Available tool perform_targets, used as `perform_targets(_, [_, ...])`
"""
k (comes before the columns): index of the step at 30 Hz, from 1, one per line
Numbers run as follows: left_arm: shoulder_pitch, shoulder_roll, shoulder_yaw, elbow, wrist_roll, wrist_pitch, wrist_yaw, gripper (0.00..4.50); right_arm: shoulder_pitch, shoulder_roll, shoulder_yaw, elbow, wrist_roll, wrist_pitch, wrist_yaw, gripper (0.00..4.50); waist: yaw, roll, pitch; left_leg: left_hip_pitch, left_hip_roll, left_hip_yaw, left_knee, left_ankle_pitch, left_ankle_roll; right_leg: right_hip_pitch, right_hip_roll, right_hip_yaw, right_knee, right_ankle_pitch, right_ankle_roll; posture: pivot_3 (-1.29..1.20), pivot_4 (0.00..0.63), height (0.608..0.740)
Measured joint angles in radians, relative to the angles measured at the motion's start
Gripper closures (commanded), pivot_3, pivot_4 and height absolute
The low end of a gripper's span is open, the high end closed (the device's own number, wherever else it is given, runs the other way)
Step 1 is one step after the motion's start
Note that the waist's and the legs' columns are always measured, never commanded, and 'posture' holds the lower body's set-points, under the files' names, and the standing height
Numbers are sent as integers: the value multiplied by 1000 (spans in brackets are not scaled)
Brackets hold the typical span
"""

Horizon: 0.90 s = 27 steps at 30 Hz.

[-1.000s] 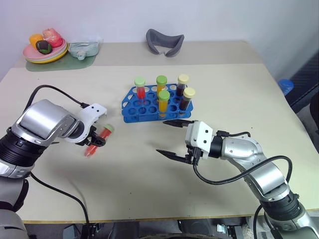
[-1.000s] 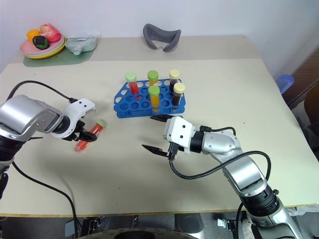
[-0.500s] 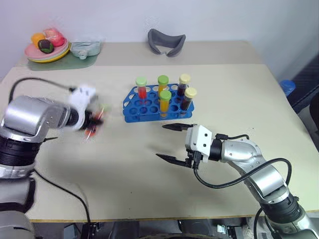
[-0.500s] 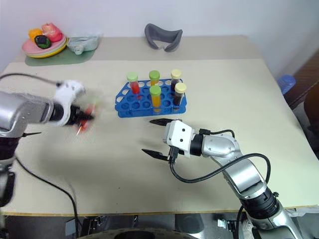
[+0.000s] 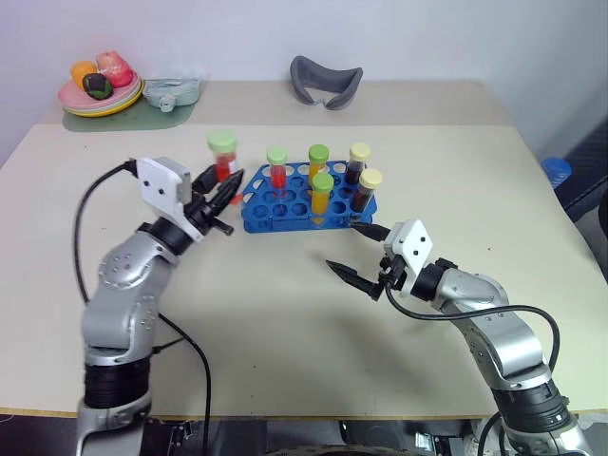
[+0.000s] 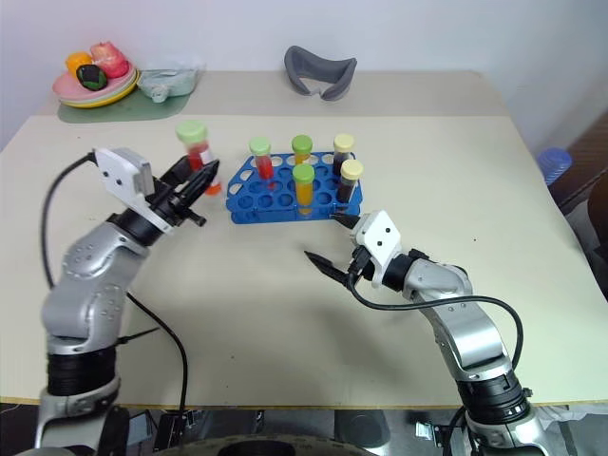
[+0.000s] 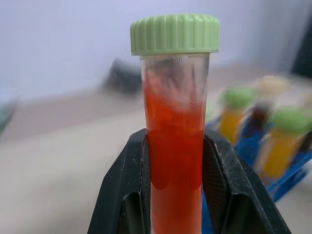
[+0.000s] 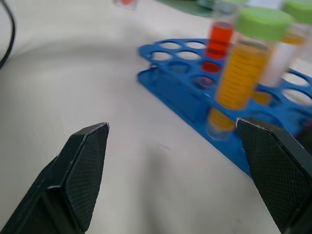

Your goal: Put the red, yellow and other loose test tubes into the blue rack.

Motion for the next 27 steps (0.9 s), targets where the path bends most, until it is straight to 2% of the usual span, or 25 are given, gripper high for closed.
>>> perform_targets(7, [-6,-73,-99,157,98,-227,-4,3520,57,0,-22,3,1,5,-22,190,-4,1,0,1,0,0,0,0,1,1,0,0,0,0,0,0,150,740])
perform_targets(11, [-51,-116,-96,298,128,-324,21,3520,63,0,-30,3,1,15,-34,190,-2,1,0,1,0,0,0,0,1,1,0,0,0,0,0,0,150,740])
perform_targets(17, [-120,-171,-118,423,137,-388,22,3520,65,7,-34,2,1,21,-56,190,-3,1,0,1,0,0,0,0,0,1,0,0,0,0,0,0,150,740])
perform_targets(27, [-139,-189,-143,552,151,-462,-14,3520,83,14,-62,2,12,23,-87,190,-3,1,0,1,0,0,0,0,0,1,0,0,0,0,0,0,150,740])
